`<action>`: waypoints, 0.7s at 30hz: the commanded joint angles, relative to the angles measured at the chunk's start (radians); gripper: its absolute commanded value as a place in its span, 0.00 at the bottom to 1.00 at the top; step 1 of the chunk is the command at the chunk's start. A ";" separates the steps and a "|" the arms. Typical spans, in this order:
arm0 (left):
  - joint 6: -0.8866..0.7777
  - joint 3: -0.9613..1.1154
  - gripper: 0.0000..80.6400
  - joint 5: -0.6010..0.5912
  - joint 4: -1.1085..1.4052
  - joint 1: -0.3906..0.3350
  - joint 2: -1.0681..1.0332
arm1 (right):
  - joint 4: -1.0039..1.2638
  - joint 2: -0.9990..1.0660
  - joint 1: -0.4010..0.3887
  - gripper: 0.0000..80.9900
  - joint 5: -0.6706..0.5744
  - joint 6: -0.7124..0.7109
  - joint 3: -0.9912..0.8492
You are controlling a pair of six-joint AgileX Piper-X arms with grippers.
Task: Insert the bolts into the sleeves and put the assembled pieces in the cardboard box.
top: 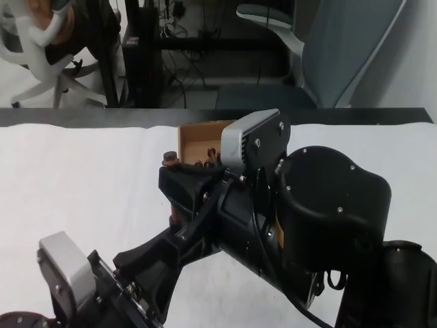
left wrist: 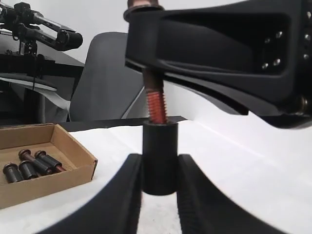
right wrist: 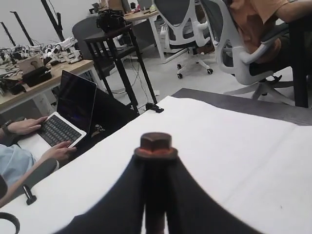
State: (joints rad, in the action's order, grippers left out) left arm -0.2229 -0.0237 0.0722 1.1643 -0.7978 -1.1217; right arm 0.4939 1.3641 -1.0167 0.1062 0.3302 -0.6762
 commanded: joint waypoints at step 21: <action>-0.001 0.024 0.02 0.083 0.097 -0.001 0.007 | -0.057 -0.004 -0.066 0.53 -0.023 -0.074 0.007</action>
State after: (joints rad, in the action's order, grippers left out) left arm -0.2250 -0.0237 0.1335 1.2069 -0.7983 -1.1217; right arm 0.4604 1.3623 -1.0651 0.1382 0.2407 -0.6765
